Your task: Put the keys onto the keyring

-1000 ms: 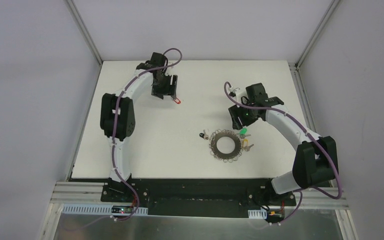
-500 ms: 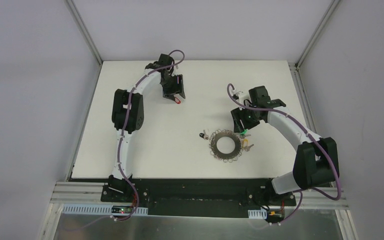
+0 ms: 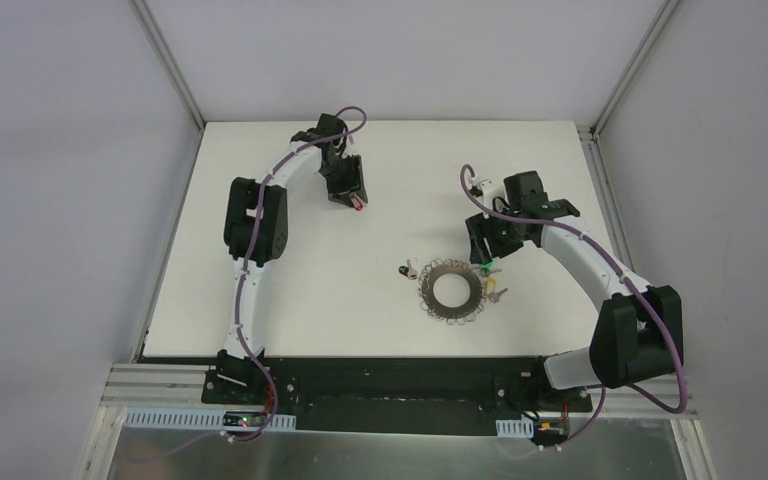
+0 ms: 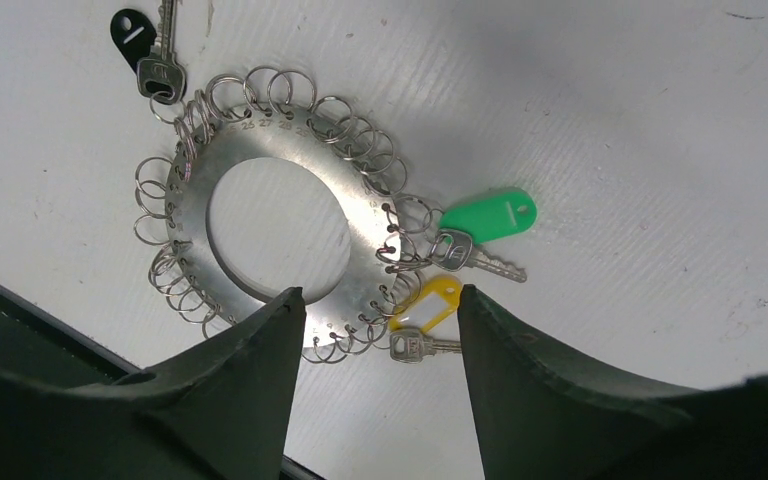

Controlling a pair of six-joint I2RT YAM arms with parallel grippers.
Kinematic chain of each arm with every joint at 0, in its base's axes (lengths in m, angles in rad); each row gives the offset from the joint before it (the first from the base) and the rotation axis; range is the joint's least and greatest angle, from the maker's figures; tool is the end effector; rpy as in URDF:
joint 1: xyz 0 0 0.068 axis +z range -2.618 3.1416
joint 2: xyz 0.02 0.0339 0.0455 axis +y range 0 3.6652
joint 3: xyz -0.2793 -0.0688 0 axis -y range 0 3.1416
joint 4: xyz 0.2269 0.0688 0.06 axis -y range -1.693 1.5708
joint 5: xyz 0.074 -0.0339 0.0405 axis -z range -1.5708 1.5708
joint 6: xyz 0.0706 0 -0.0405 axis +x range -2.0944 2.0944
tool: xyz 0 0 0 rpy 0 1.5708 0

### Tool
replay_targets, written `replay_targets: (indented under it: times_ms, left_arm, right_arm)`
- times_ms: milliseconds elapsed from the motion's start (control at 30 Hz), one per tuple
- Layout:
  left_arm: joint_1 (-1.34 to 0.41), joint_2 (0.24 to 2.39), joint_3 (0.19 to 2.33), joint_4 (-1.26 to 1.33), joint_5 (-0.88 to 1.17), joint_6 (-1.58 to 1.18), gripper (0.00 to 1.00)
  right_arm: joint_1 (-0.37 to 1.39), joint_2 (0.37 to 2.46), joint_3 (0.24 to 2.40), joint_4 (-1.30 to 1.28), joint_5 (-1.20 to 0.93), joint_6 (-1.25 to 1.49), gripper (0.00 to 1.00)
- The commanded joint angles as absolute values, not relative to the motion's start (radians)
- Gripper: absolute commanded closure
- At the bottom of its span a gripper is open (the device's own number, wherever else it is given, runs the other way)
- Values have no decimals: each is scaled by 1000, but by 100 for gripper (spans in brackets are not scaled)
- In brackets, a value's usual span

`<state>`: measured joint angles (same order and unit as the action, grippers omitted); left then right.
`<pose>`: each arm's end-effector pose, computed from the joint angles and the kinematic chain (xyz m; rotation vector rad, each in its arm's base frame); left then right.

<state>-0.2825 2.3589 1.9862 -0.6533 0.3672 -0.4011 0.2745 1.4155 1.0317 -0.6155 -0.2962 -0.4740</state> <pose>0.4959 -0.1703 0.1641 -0.0199 2.6644 -0.7147 0.2699 0.0974 0.2411 -1.0280 2.3140 0.3015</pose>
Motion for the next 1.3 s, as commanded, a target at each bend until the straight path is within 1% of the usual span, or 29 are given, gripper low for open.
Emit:
replay_targets:
  times_ms: [0, 267, 567, 700, 800, 1000, 1167, 1267]
  left_arm:
    - [-291, 2268, 1917, -694, 330, -366, 53]
    - [-291, 2188, 1791, -781, 289, -267, 66]
    - [-336, 2037, 1544, -817, 314, -140, 72]
    - [-368, 1925, 1425, -805, 368, -66, 71]
    - [-380, 1820, 1378, -780, 421, -23, 65]
    - [-382, 1650, 1330, -694, 478, 51, 46]
    - [-382, 1519, 1262, -619, 404, 119, 28]
    - [-382, 1468, 1257, -614, 341, 157, 21]
  right_arm:
    - [269, 1372, 1023, -644, -305, -462, 39]
    - [268, 1375, 1010, -635, -304, -462, 39]
    - [267, 1398, 1005, -631, -307, -468, 39]
    - [268, 1412, 1012, -632, -316, -484, 39]
    - [267, 1427, 1028, -644, -367, -513, 39]
    - [281, 1455, 1056, -609, -454, -534, 38]
    - [306, 1486, 1037, -519, -427, -514, 39]
    - [326, 1504, 1026, -477, -392, -512, 41]
